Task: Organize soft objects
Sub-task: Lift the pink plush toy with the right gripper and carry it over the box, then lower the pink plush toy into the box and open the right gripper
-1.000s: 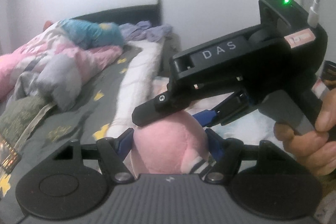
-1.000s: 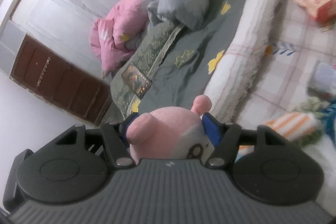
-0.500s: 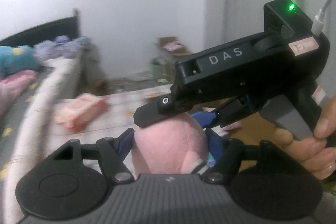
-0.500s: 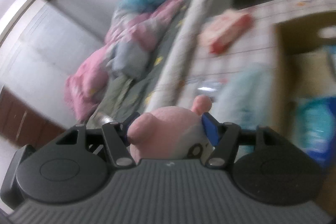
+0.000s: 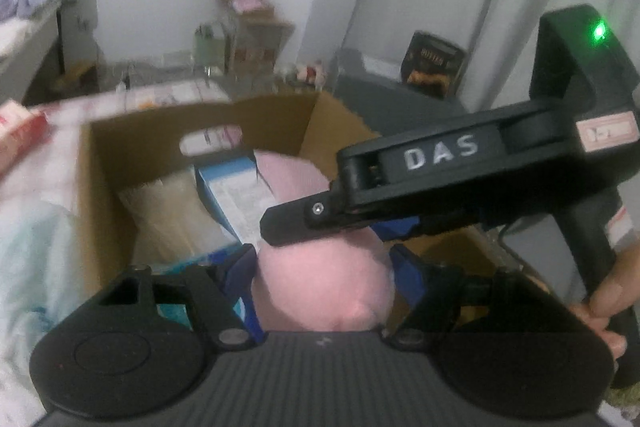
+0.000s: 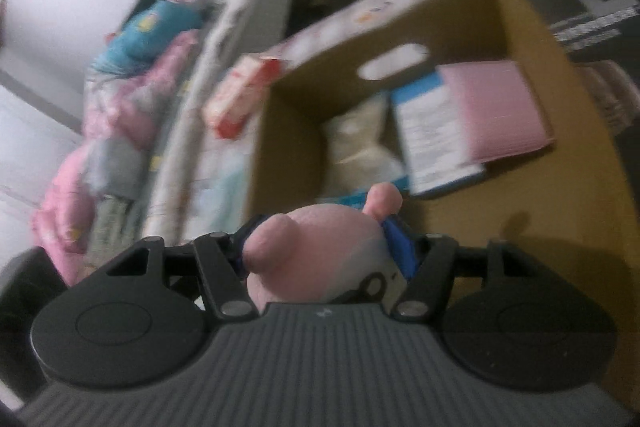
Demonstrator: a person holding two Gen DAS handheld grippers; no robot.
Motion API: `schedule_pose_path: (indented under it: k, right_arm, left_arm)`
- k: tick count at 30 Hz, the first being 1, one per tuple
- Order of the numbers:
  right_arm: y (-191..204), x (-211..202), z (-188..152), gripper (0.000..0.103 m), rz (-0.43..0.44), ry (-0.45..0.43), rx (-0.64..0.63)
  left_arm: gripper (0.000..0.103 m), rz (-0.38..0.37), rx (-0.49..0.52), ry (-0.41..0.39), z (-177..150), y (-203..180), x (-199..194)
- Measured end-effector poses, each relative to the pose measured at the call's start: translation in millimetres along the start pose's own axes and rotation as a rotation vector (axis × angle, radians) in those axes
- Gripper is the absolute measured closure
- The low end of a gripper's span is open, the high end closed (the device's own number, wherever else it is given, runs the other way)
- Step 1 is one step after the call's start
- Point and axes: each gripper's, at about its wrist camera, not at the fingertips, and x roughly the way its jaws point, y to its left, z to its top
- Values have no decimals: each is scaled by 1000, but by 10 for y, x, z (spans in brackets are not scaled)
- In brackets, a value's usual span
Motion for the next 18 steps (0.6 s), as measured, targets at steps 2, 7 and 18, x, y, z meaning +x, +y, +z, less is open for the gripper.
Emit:
schedule_pose_path:
  k: [2,7,18]
  right_arm:
    - [-44,147,76,40,-51,16,-8]
    - [-225,477,174,40,-178,72,-50]
    - [-220,663,287,35,-293,104,-93]
  left_arm:
    - [28,0,-14,39,-14,20,92]
    - [28,40,-45,65,23,203,137]
    - [28,43,-138,15,100,428,-245]
